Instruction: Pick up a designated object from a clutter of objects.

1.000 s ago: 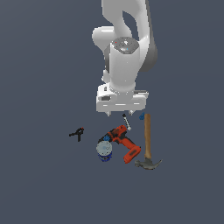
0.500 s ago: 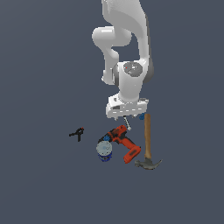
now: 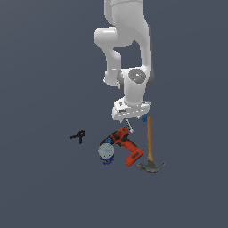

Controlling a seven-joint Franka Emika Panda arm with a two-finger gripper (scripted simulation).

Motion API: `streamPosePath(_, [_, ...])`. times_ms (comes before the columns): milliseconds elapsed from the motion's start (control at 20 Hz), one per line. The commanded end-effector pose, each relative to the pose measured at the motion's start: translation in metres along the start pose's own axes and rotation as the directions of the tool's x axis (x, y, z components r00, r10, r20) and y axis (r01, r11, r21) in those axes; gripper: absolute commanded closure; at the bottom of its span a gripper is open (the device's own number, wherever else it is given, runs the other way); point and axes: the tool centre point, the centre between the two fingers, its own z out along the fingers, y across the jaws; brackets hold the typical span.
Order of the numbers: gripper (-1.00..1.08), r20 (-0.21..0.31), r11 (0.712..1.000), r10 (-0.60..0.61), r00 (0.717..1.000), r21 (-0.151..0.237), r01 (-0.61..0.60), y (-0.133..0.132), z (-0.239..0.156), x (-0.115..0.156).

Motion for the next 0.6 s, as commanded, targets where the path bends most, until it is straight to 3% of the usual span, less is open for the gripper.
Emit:
streamPosePath(0, [-0.92, 0.0, 1.0, -0.008, 1.0, 0.001, 0.008, -0.003, 0.005, -0.004])
streamPosePath(550, [-0.92, 0.001, 1.0, -0.01, 1.0, 0.002, 0.01, -0.004, 0.018, -0.005])
